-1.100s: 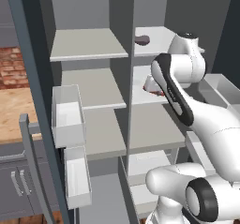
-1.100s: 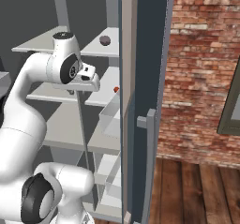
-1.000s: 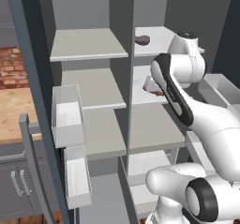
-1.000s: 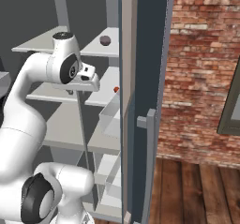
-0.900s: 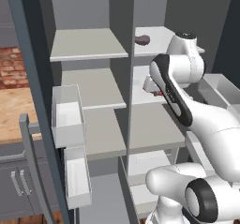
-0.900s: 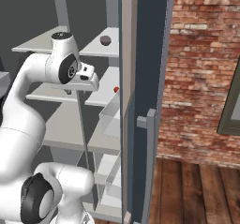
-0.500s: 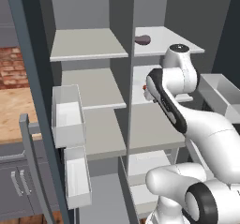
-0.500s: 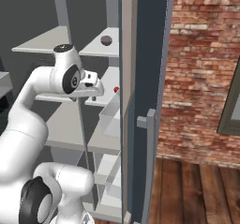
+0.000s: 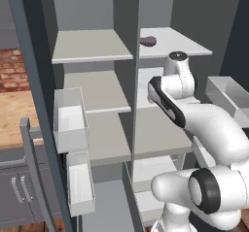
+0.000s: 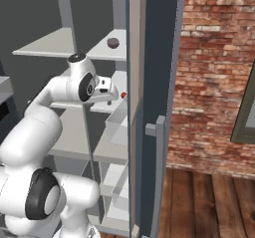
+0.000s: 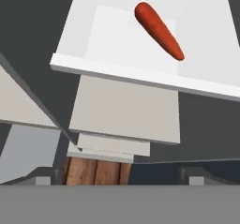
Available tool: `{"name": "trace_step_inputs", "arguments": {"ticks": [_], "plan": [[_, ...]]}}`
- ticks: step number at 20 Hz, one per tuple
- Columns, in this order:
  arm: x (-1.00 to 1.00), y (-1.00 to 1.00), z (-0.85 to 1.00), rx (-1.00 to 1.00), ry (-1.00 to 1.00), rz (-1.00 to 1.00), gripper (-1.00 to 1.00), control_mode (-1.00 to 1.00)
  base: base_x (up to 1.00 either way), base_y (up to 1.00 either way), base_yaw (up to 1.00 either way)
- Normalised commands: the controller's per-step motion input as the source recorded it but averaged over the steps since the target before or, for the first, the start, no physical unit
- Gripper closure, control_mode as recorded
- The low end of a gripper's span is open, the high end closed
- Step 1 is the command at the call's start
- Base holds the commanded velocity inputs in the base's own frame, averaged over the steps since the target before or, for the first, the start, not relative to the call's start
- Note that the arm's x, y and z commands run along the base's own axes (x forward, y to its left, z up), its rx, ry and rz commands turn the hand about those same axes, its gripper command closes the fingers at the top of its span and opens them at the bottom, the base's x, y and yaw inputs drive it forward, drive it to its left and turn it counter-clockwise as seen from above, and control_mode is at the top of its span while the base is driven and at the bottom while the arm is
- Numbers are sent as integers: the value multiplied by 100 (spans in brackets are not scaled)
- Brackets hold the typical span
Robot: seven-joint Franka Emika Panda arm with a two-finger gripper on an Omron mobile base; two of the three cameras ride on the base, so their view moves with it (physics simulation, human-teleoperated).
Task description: Take the carrot and eggplant from the fridge shelf and place them in the freezer drawer to begin freezing them.
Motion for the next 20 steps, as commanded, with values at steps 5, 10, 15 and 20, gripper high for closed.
{"name": "trace_step_inputs", "arguments": {"ticks": [5, 10, 15, 20], "plan": [[18, -25, -1, 0, 0, 0, -100, -100, 0, 0, 0], [11, -14, -15, 0, -5, 0, -100, -100, 0, 0, 0], [31, 0, -14, 0, -4, 0, -100, -100, 0, 0, 0], [22, -14, -10, 0, -2, 0, -100, -100, 0, 0, 0]]}}
